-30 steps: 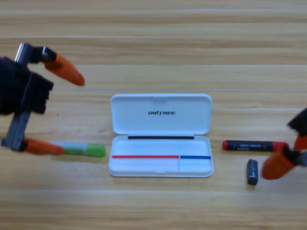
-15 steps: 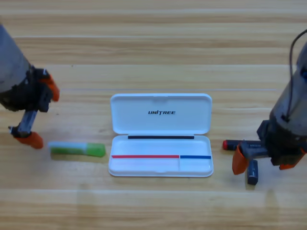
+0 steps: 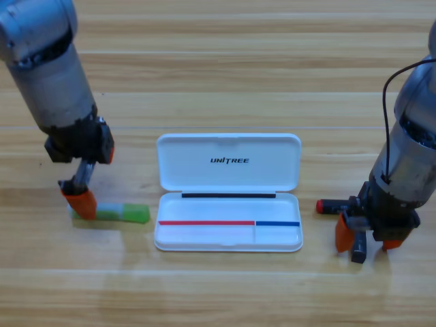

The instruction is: Clean up eraser and pencils

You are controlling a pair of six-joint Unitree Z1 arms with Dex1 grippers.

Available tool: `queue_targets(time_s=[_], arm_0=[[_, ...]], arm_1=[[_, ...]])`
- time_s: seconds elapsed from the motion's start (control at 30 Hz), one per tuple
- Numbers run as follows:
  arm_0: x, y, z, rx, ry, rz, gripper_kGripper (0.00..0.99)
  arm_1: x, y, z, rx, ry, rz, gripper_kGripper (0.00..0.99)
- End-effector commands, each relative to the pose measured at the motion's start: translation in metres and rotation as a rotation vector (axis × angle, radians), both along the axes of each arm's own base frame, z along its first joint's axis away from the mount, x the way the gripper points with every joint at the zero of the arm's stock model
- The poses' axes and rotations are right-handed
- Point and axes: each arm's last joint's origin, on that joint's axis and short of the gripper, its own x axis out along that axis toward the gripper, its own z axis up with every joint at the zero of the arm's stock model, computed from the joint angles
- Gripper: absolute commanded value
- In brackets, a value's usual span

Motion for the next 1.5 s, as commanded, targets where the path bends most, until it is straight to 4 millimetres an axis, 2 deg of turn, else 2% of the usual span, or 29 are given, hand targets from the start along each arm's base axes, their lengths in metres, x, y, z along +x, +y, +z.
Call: queue_targets(time_s=[0.03,0.1,0.2,0.27,0.37,0.43,0.47,0.6,0.73,0.9,1.0,1.13,1.27,1.37,1.43,1.5], arm_0=[[0.017,0.001,-0.033,0.017,0.077,0.027,0.957],[0.017,0.002,-0.037,0.016,0.076,0.032,0.957],[0.018,0.006,-0.042,0.013,0.073,0.042,0.957],[0.017,0.009,-0.046,0.012,0.072,0.051,0.957],[0.016,0.013,-0.051,0.013,0.068,0.061,0.957],[0.016,0.016,-0.054,0.011,0.063,0.068,0.959],[0.015,0.017,-0.055,0.009,0.061,0.071,0.959],[0.013,0.02,-0.061,0.006,0.054,0.079,0.96],[0.011,0.021,-0.066,0.003,0.05,0.087,0.962],[0.009,0.022,-0.071,-0.005,0.04,0.096,0.956],[0.007,0.023,-0.075,-0.011,0.033,0.1,0.916],[0.006,0.024,-0.076,-0.014,0.025,0.102,0.781],[0.006,0.024,-0.076,-0.01,0.018,0.087,0.52],[0.007,0.024,-0.074,-0.009,0.01,0.071,0.253],[0.007,0.023,-0.072,-0.004,0.0,0.067,0.032],[0.006,0.024,-0.069,-0.006,-0.008,0.069,0.0]], arm_1=[[0.008,-0.01,-0.045,-0.073,0.095,-0.038,0.216],[0.009,-0.01,-0.046,-0.068,0.105,-0.039,0.0],[0.01,-0.011,-0.043,-0.041,0.123,-0.016,0.0],[0.009,-0.014,-0.029,-0.024,0.134,0.021,0.0],[0.005,-0.016,0.018,0.011,0.078,0.241,0.0],[-0.004,-0.013,0.05,0.023,0.016,0.532,0.0],[-0.008,-0.012,0.062,0.007,-0.01,0.619,0.0],[-0.015,0.002,0.086,-0.008,-0.064,1.003,0.0],[-0.008,0.029,0.084,-0.016,-0.062,1.183,0.0],[0.005,0.062,0.066,-0.018,-0.061,1.277,0.0],[0.011,0.076,0.055,-0.019,-0.054,1.32,0.0],[0.018,0.088,0.039,-0.029,-0.039,1.36,0.0],[0.023,0.094,0.031,-0.033,-0.038,1.389,0.0],[0.027,0.099,0.027,-0.03,-0.039,1.392,0.0],[0.028,0.101,0.022,-0.025,-0.03,1.395,0.0],[0.029,0.104,0.018,-0.021,-0.023,1.402,0.0]])
